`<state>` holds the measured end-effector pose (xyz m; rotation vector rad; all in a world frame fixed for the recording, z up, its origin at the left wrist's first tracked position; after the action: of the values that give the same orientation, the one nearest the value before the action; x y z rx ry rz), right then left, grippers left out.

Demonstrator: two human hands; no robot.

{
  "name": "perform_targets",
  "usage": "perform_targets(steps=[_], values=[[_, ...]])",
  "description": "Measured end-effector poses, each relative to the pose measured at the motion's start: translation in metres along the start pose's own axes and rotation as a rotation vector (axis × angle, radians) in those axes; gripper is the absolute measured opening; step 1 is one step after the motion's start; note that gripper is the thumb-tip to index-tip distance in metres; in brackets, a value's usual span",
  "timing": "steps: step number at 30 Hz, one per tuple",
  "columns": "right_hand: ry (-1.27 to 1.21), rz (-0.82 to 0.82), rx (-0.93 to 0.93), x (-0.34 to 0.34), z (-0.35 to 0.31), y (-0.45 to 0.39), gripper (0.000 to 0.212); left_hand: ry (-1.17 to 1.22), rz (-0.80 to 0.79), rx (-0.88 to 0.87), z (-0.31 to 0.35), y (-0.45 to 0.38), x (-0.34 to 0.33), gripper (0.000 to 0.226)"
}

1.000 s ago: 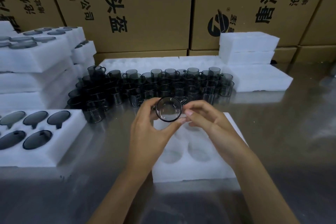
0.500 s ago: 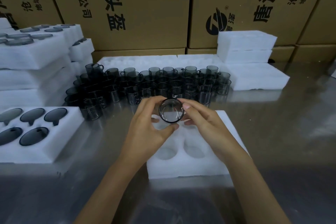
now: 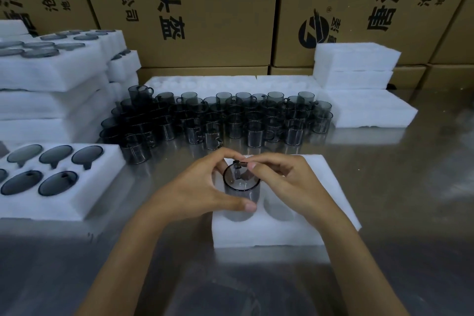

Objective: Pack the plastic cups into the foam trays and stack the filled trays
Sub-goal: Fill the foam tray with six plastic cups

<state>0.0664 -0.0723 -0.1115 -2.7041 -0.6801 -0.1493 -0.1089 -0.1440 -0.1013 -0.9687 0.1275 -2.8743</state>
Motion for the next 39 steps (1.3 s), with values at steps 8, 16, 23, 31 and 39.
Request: perform_targets(steps=[8, 16, 23, 31, 39], values=[[-0.024, -0.116, -0.027, -0.001, -0.002, 0.002, 0.016, 0.085, -0.189, 0.036, -0.002, 0.013, 0.026, 0.057], [-0.067, -0.141, -0.082, -0.003, 0.001, 0.002, 0.012, 0.046, -0.169, 0.040, -0.009, 0.012, 0.031, 0.056], [0.082, -0.145, -0.046, -0.004, 0.005, 0.001, 0.013, 0.074, -0.158, 0.043, -0.014, 0.009, 0.033, 0.046], [0.415, -0.117, 0.046, -0.007, 0.015, -0.003, 0.008, 0.019, -0.194, 0.088, -0.017, 0.010, 0.027, 0.043], [0.763, -0.138, 0.164, -0.014, 0.016, -0.001, 0.023, 0.084, -0.173, 0.162, -0.029, 0.002, 0.020, 0.066]])
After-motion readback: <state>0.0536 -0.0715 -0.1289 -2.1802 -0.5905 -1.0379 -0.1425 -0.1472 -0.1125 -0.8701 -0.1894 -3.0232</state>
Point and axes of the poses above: each hand's wrist, its own y-axis away from the middle knuckle, its own x-axis out of the back of the hand, z = x × y, the point moved 2 cm from there along -y, towards the middle knuckle, and after that the axes turned 5 degrees about z, right-handed, at the moved point
